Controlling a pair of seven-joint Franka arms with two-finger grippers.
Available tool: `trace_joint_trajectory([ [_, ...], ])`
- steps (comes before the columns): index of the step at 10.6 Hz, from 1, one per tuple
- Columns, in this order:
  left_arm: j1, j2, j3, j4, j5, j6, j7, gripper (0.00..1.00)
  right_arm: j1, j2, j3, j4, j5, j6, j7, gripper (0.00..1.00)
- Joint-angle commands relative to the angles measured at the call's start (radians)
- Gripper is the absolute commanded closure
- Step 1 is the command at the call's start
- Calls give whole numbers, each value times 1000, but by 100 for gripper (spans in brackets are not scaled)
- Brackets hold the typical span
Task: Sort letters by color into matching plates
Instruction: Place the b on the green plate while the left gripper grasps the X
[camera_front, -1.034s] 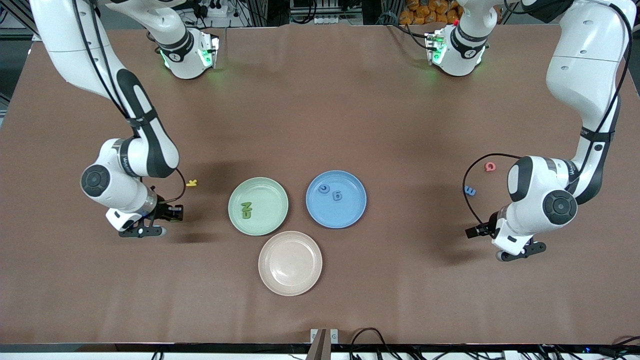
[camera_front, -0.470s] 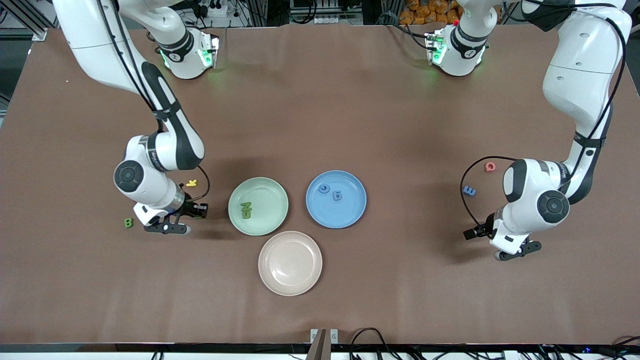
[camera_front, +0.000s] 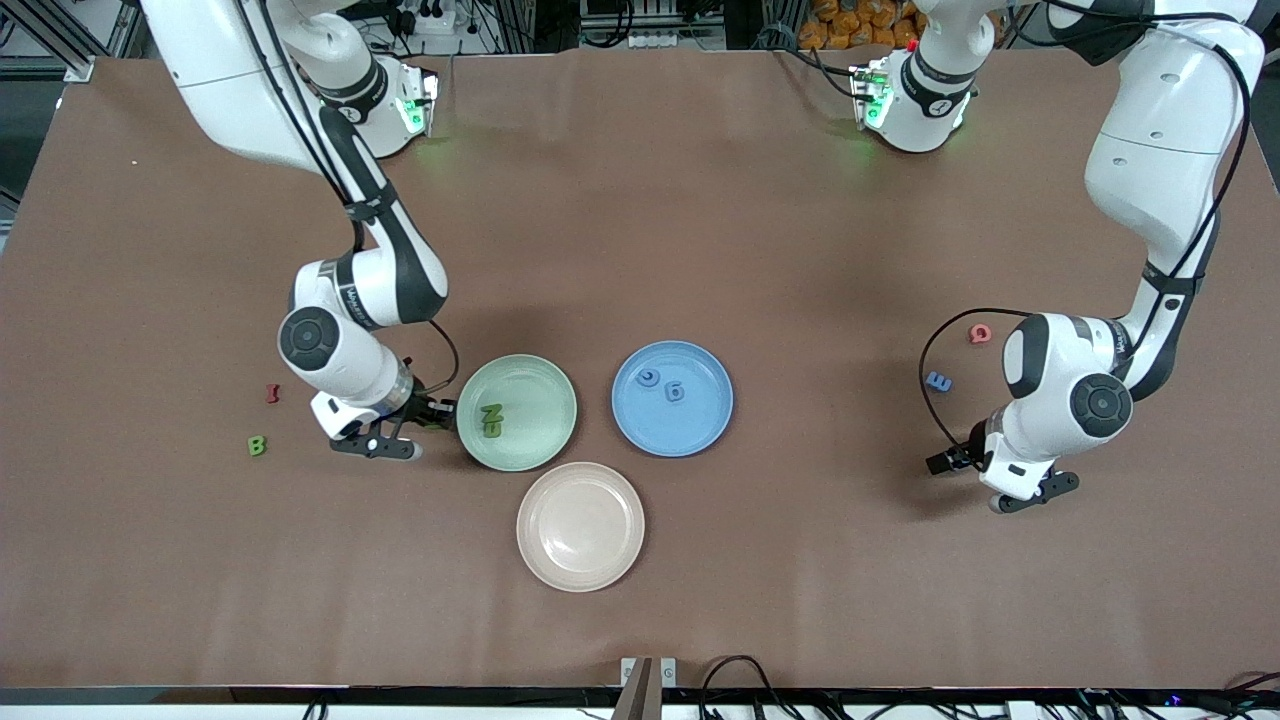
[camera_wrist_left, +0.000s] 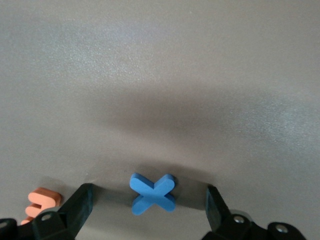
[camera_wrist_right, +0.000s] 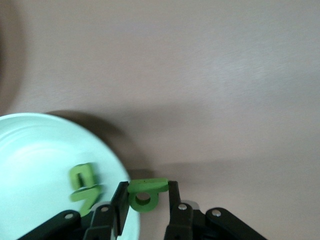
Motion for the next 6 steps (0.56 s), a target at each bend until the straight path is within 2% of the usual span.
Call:
trace_joint_trajectory([
  [1,5,-27,-1,-33,22,12,-27,0,52,-12,4,25,59,-35,51,68],
  [2,5,-27,2,-33,22,9,-18,56,69,-4,4,35,61,-35,79,68],
  [3,4,-27,3,-33,31,4,6,100,81,-1,4,41,61,-34,99,68],
  [5,5,-27,3,-32,59,3,16,100,101,4,6,43,62,-34,131,68],
  [6,4,-27,2,-32,59,3,14,100,104,5,6,45,62,-34,149,62],
])
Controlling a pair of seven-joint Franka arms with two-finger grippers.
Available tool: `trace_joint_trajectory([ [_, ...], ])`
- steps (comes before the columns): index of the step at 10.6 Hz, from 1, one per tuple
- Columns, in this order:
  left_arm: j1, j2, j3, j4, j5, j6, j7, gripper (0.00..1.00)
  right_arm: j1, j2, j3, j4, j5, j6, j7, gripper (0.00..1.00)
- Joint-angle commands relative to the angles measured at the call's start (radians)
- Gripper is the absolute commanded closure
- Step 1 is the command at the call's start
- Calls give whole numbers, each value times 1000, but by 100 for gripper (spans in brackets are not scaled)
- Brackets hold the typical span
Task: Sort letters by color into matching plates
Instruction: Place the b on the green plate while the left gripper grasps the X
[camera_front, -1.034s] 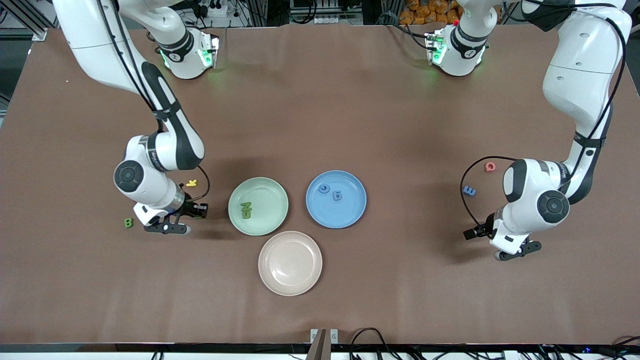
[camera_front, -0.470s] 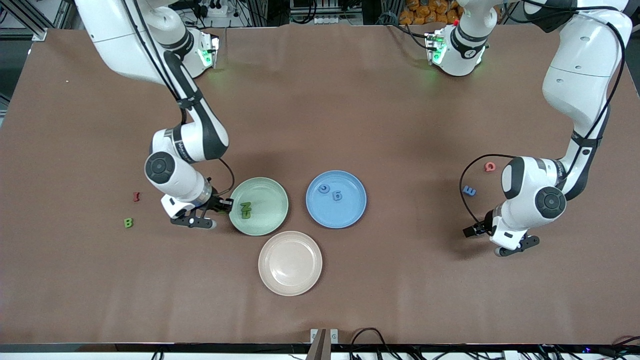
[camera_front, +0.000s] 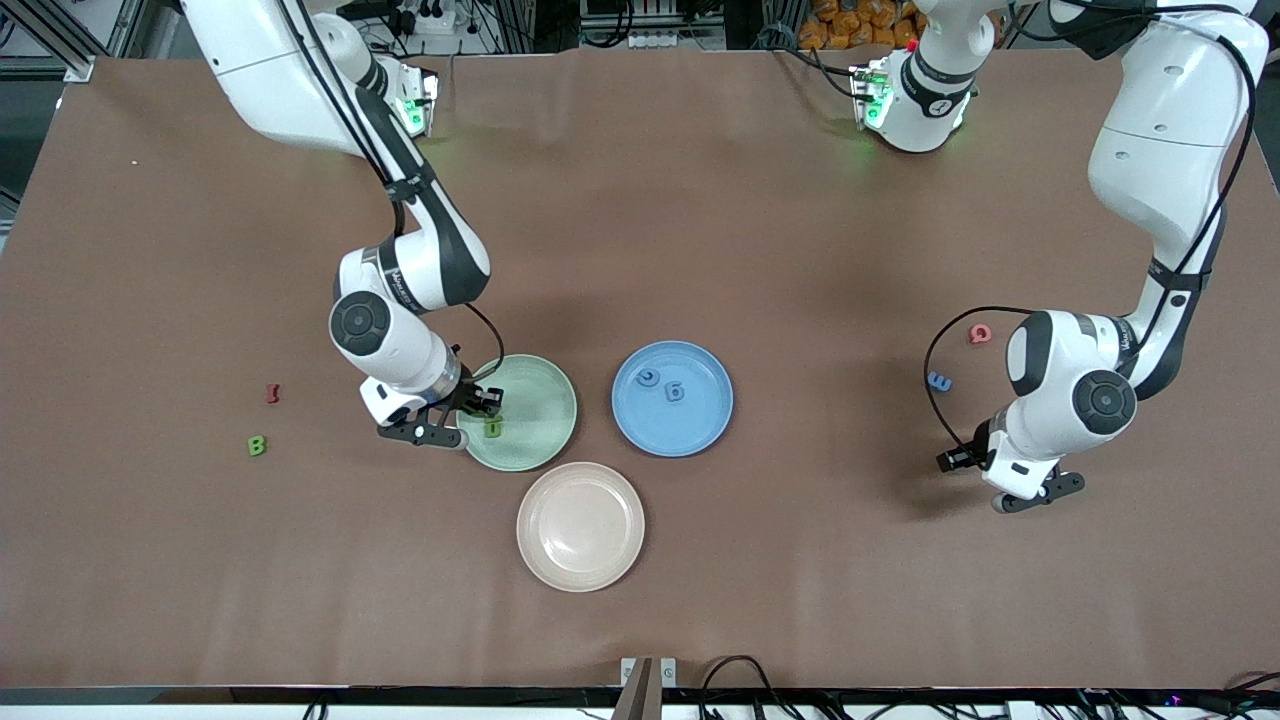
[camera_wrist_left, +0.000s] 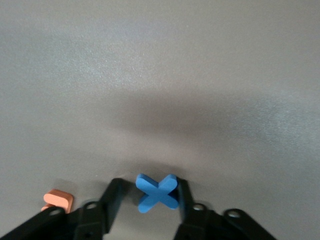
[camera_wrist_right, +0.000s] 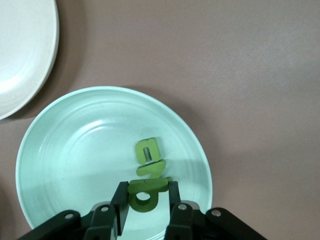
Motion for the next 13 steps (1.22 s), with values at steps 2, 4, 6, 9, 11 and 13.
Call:
trace_joint_trajectory([
  [2,-1,-8,2,-25,32,5,-4,100,13,5,-3,15,17,-11,41,0],
  [4,-9,-13,2,-15,32,3,-27,100,10,5,-3,16,11,-11,26,0],
  [6,-21,-26,1,-2,32,-23,-34,100,2,2,-3,16,10,-11,-20,0],
  [9,-68,-39,-1,23,32,-81,-70,100,-50,-1,-8,16,10,-13,-173,0],
  [11,-99,-54,-2,23,34,-90,-81,100,-106,-4,-9,16,8,-13,-305,0],
  [13,-140,-72,-2,23,34,-122,-81,100,-168,-6,-9,16,8,-25,-440,0],
])
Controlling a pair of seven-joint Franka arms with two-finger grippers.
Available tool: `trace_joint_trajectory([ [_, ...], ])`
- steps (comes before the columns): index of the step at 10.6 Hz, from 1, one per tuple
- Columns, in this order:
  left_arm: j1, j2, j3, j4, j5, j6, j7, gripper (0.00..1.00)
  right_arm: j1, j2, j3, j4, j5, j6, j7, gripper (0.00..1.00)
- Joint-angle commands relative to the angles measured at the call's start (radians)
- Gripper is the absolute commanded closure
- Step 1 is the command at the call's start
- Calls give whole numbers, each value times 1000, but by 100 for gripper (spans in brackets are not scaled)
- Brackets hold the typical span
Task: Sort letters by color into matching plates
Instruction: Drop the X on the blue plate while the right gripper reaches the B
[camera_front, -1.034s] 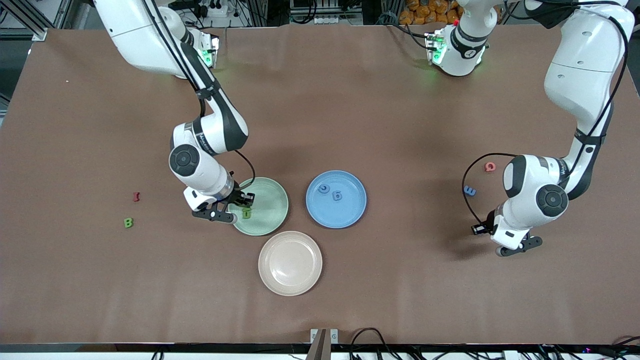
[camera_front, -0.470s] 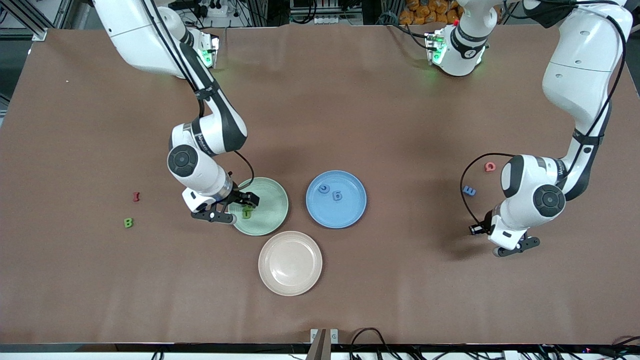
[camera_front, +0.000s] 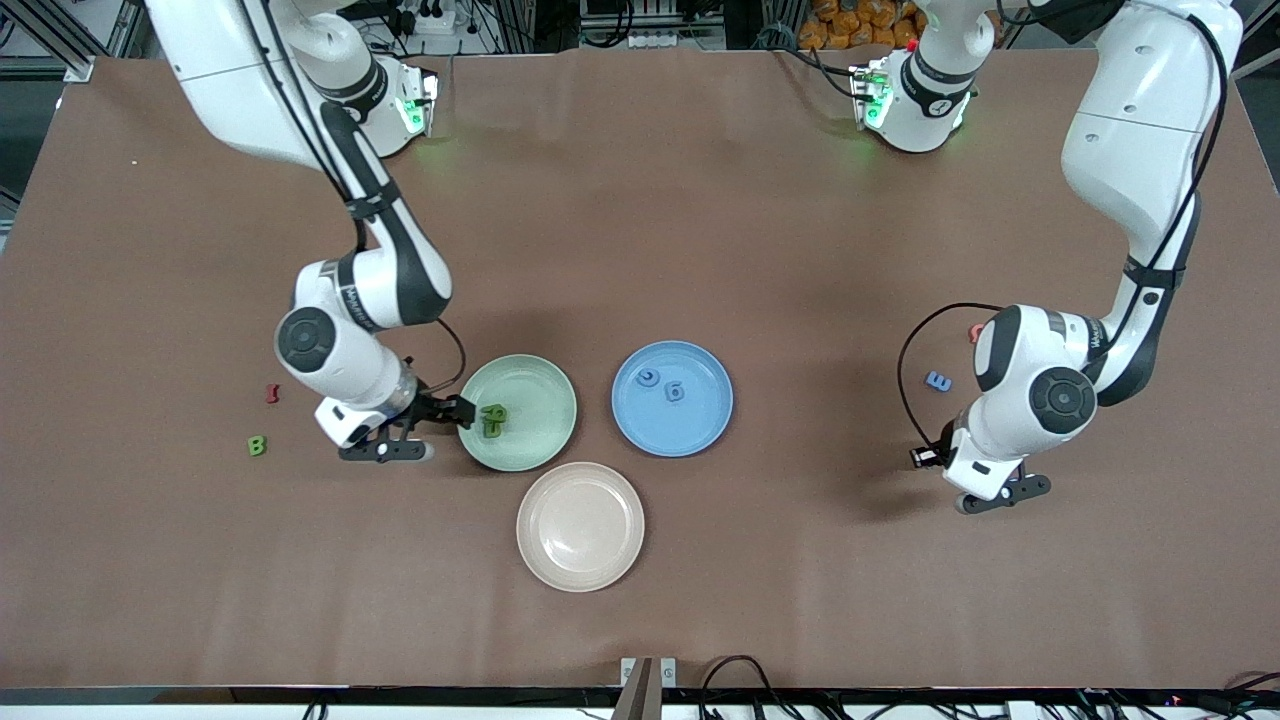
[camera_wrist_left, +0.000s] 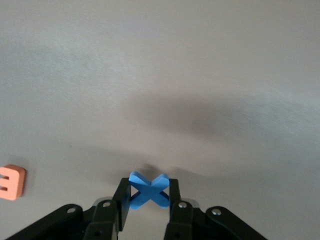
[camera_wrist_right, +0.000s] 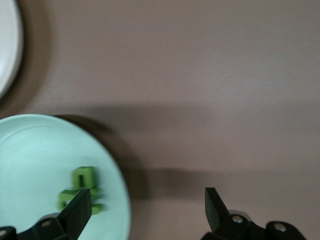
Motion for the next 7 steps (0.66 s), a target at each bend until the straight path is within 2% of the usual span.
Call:
trace_joint_trajectory([
  [1,-64,-44,1,-8,31,-59,-38,100,-94,-8,10,6,5,-31,-200,0],
  [5,-168,-52,-4,-7,31,-68,-148,100,-218,0,9,4,-5,-31,-446,0],
  [7,-207,-50,-5,-7,31,-68,-190,100,-271,3,7,3,-40,-31,-535,0],
])
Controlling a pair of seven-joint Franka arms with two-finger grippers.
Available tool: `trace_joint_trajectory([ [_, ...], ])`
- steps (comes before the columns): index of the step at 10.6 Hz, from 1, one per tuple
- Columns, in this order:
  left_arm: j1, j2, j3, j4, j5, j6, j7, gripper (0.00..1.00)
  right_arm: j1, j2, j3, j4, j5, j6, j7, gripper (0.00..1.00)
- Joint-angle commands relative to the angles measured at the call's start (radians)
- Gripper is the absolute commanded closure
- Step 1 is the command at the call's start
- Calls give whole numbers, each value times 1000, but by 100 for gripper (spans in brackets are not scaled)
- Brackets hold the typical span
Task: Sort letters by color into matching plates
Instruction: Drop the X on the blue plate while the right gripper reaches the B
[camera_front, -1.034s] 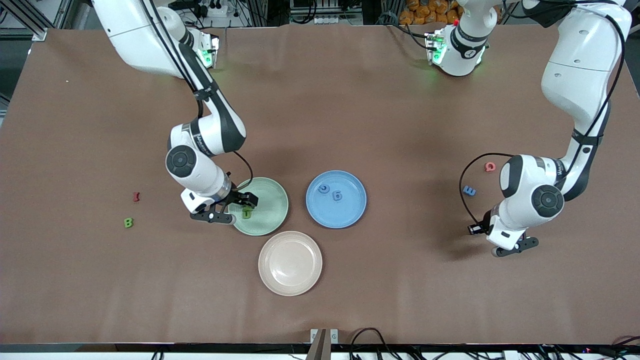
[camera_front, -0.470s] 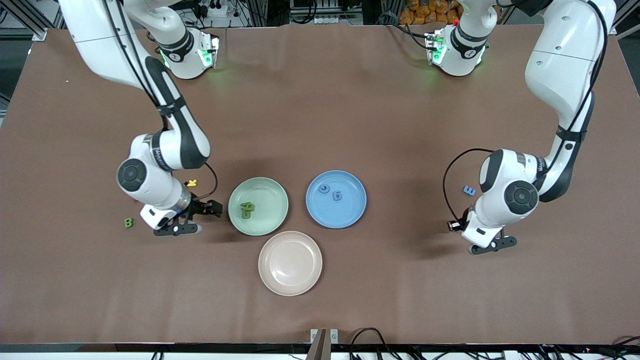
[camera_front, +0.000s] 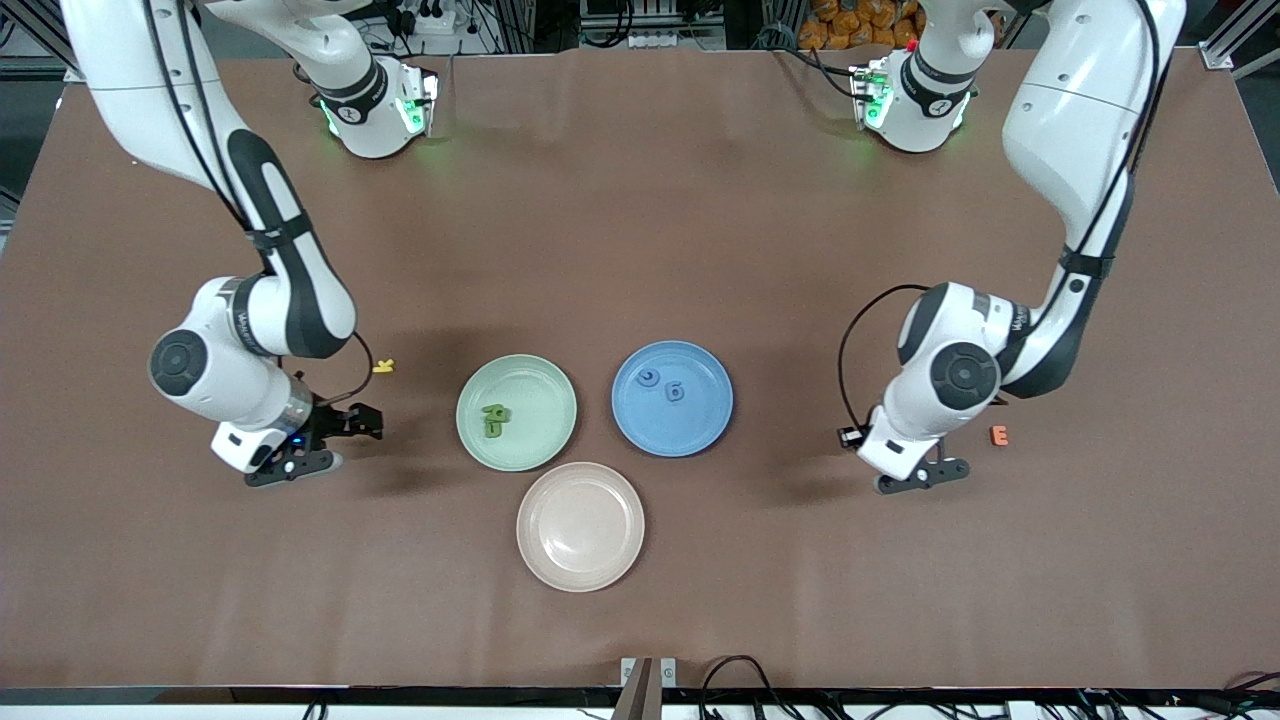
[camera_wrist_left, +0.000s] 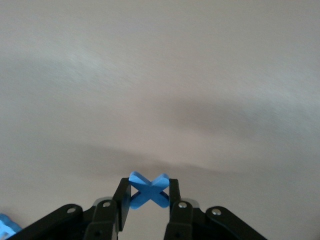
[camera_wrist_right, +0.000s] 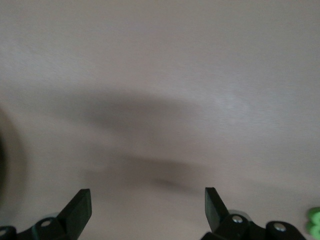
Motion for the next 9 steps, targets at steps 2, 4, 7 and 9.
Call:
trace_joint_trajectory([
  [2,-83,-17,4,-6,20,-19,-111,100,-107,5,11,0,-77,-8,-155,0],
  [4,-141,-13,4,-1,17,-19,-191,100,-153,13,12,0,-86,-7,-209,0],
  [7,-221,-19,-1,7,11,-19,-274,100,-218,28,12,2,-149,2,-279,0],
  [9,-244,-28,-31,8,11,-23,-324,100,-247,40,12,5,-202,9,-286,0],
])
